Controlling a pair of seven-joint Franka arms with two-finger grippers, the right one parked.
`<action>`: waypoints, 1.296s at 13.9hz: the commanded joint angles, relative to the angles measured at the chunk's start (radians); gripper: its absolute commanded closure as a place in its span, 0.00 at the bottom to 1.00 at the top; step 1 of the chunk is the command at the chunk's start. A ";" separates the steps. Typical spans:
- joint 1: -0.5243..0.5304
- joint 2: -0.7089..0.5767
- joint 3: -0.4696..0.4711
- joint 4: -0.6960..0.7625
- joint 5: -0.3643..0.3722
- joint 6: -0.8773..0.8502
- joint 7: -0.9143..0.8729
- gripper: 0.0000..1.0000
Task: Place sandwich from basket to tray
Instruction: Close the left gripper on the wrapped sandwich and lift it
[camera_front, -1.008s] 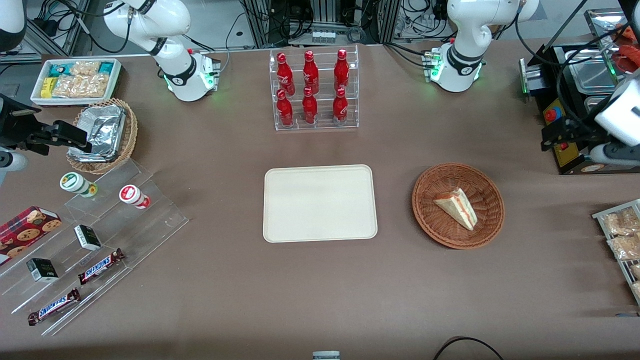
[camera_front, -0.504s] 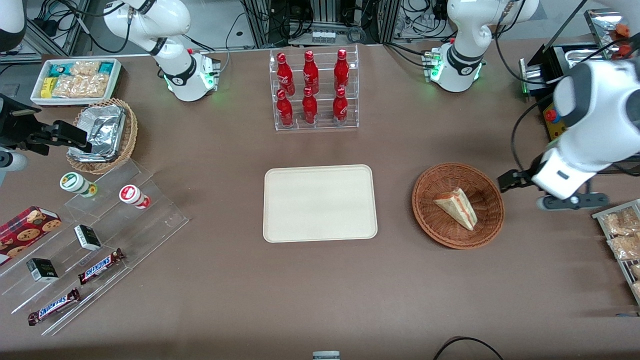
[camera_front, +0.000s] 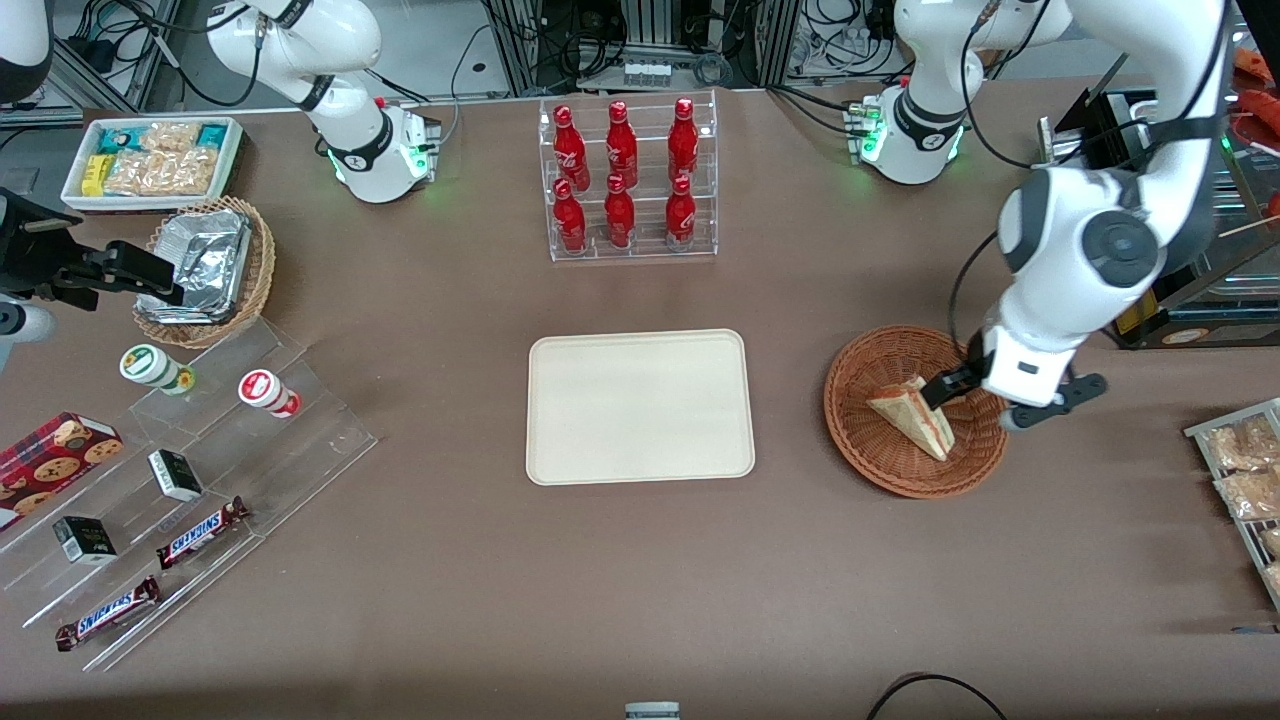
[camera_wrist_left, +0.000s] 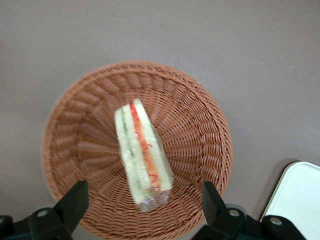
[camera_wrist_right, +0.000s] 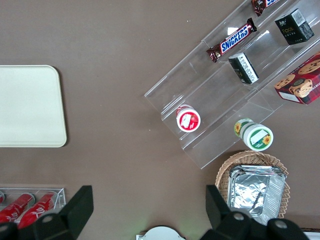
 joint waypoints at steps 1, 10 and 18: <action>0.006 0.048 -0.008 -0.030 0.015 0.083 -0.070 0.00; 0.006 0.178 -0.008 -0.045 0.037 0.156 -0.097 0.36; -0.045 0.154 -0.015 0.250 0.043 -0.188 -0.079 1.00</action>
